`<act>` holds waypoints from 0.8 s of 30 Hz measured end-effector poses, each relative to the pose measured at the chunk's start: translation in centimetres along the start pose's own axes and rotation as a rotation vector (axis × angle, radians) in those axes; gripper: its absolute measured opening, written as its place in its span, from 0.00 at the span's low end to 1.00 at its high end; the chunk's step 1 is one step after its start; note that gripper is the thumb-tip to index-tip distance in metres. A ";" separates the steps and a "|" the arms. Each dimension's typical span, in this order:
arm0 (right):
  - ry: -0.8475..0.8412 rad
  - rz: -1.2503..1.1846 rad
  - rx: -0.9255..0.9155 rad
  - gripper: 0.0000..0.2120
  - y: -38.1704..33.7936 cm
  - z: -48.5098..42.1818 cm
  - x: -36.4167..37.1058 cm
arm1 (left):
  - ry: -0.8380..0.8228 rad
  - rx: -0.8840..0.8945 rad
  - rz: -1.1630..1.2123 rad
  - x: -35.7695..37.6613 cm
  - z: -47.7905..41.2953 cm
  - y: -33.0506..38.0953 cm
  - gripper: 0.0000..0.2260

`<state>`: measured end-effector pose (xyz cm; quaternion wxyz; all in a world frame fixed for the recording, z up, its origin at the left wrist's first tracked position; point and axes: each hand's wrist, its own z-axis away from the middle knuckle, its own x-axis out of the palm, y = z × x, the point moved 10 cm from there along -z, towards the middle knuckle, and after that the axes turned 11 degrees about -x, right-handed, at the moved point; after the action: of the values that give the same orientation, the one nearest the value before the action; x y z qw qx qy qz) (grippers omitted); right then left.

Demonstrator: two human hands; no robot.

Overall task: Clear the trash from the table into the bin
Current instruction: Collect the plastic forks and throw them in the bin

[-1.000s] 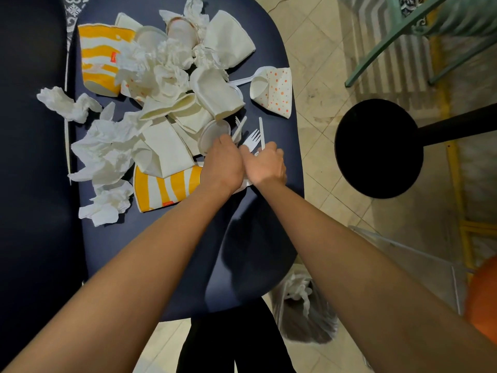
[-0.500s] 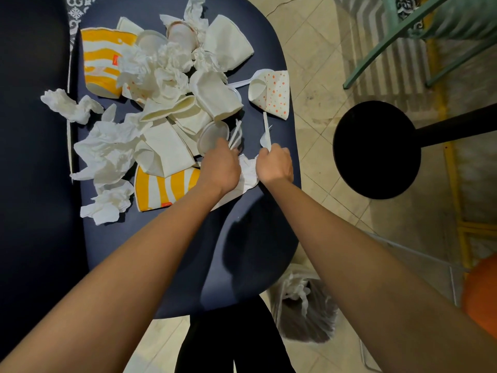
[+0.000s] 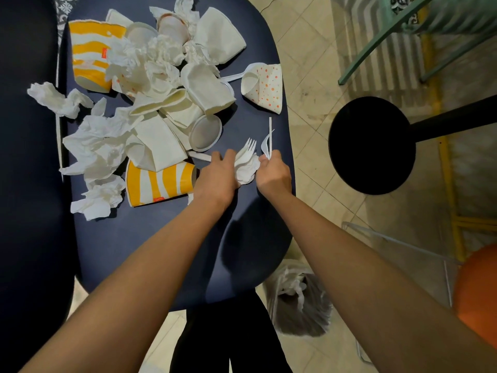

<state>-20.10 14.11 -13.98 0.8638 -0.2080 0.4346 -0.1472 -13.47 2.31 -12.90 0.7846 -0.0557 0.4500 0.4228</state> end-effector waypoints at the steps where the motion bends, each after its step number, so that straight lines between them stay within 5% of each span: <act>1: -0.005 -0.008 -0.008 0.15 0.1 0.1 0.2 | 0.011 0.027 0.001 0.1 -0.1 0.2 0.19; 8: -0.023 -0.064 -0.034 0.14 0.4 0.9 0.9 | 0.063 0.128 0.022 0.8 0.5 0.5 0.09; 24: 0.030 -0.412 -0.057 0.14 1.1 5.3 0.3 | -0.007 0.228 0.343 -1.0 5.6 1.7 0.10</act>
<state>-15.58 16.13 -11.86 0.8026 -0.3148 0.3995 -0.3115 -11.21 5.39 -8.28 0.7040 0.1122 0.4951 0.4966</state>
